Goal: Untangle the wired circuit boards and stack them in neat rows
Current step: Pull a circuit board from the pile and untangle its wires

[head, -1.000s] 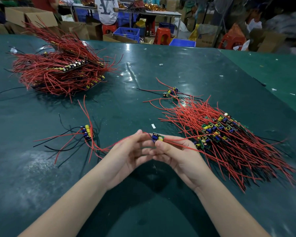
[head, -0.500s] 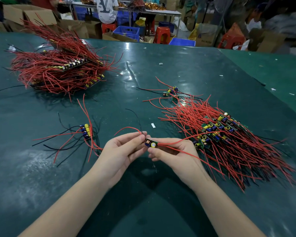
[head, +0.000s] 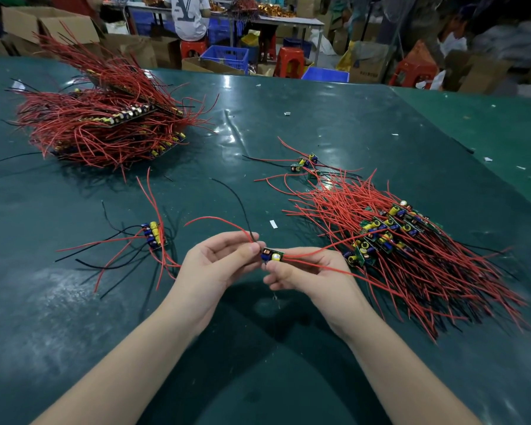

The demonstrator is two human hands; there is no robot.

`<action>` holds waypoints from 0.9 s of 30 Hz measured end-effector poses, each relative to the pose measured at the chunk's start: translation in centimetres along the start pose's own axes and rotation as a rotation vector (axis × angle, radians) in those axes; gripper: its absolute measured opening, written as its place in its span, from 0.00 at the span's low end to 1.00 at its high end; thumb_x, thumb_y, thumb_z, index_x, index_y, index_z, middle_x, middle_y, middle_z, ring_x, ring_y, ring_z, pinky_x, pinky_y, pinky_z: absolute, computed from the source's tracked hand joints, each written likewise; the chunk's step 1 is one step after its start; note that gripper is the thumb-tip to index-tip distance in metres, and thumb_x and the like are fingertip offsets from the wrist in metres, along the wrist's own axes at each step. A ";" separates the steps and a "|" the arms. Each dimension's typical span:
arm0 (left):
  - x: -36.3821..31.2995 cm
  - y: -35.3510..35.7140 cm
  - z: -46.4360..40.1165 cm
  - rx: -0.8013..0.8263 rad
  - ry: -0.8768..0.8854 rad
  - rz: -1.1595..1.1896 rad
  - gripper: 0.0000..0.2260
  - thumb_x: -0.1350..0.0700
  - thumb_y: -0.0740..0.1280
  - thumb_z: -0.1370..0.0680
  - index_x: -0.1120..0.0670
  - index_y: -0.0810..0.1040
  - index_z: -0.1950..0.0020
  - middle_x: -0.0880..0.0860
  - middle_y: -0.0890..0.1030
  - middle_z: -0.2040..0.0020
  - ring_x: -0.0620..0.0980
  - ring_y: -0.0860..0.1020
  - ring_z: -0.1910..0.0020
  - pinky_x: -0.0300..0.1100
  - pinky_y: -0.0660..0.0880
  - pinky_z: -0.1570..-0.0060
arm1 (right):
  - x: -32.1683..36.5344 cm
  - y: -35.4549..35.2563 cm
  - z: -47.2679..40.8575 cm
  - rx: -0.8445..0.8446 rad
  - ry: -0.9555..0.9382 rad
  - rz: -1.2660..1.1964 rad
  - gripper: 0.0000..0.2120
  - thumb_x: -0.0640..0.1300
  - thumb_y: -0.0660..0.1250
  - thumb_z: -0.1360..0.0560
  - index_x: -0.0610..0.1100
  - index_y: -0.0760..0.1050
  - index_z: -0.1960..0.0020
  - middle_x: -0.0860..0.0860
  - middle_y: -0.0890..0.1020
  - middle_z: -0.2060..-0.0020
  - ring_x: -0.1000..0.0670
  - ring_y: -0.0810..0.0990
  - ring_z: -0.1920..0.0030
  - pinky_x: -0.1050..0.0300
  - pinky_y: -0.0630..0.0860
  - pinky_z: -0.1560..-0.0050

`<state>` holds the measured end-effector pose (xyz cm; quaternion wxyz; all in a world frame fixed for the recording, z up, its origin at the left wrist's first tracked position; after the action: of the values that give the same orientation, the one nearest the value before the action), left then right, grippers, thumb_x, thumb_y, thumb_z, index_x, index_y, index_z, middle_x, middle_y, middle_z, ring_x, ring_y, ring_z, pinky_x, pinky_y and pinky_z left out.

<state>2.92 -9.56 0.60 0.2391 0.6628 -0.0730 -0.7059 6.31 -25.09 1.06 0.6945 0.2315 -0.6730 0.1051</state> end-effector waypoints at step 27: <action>0.2 -0.6 -0.7 0.051 -0.016 -0.005 0.08 0.66 0.65 0.24 0.60 0.84 0.55 0.57 0.85 0.58 0.47 0.83 0.58 0.34 0.78 0.58 | -0.4 -0.3 -0.3 -0.044 0.147 -0.063 0.03 0.41 0.76 0.35 0.43 0.85 0.60 0.42 0.85 0.62 0.47 0.84 0.63 0.60 0.80 0.61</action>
<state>3.48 -9.00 0.06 0.2198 0.6630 -0.0915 -0.7097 6.65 -25.17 0.66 0.7498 0.2287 -0.6150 0.0851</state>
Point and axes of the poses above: each hand's wrist, its own z-axis away from the middle knuckle, its own y-axis out of the palm, x = y × z, the point moved 2 cm from there along -z, towards the middle knuckle
